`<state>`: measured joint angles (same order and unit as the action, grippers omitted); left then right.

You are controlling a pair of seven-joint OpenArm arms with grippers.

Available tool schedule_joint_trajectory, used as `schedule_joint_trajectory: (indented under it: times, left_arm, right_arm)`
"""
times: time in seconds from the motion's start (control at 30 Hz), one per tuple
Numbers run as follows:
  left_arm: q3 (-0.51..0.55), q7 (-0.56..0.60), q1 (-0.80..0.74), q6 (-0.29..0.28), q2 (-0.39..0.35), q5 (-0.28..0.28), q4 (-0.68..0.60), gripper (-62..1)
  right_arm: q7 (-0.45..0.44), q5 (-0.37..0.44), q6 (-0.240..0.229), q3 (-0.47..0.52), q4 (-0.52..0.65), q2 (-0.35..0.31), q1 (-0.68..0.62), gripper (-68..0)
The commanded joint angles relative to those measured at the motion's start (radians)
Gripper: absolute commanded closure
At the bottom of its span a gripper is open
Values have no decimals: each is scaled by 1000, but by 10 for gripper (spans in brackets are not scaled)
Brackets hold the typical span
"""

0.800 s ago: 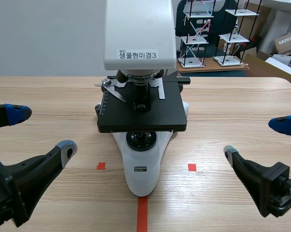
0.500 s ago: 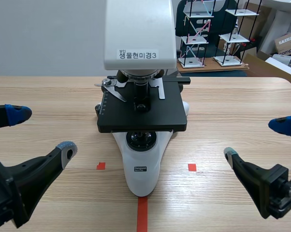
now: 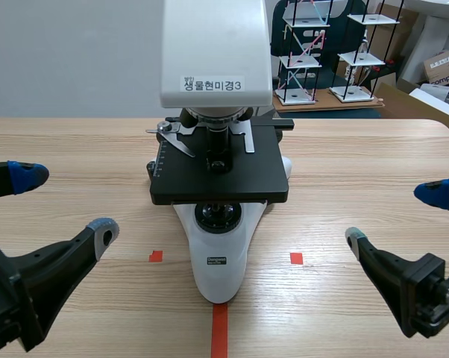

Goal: Point at the coarse focus knob

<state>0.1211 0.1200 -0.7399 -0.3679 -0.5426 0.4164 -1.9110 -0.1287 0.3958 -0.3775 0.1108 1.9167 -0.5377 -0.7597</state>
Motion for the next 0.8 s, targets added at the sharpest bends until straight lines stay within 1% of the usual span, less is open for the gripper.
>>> schedule_joint_trajectory:
  times: [0.0,0.23,0.27,0.33,0.37,0.43,0.5,0.53,0.57,0.63,0.77]
  left_arm:
    - [5,11,-7,-1,7,6,-16,-623]
    - [5,11,-7,-1,7,6,-16,-623]
    - [5,11,-7,-1,7,6,-16,-623]
    - [5,11,-7,-1,7,6,-16,-623]
    - [5,11,-7,-1,7,6,-16,-623]
    - [5,11,-7,-1,7,6,-16,-623]
    - [5,13,-7,-1,7,6,-16,-623]
    - [5,13,-7,-1,7,6,-16,-623]
    - [5,10,-7,-1,7,6,-16,-623]
    - [5,10,-8,-1,8,6,-16,-623]
    - [5,10,-8,-1,7,6,-16,-623]
  right_arm:
    - [-11,8,3,8,6,0,9,-617]
    - [-11,8,3,8,6,0,9,-616]
    - [-11,8,3,8,6,0,9,-599]
    - [-13,9,3,8,6,0,9,-510]
    - [-17,9,3,8,6,0,10,-444]
    - [-27,9,3,8,6,0,12,-278]
    - [-55,9,4,8,6,0,15,-114]
    - [-70,9,4,8,6,0,18,-46]
    - [-83,9,4,8,6,0,26,-3]
    - [-99,16,-3,8,6,0,45,-4]
    - [-94,55,-8,8,6,0,116,-3]
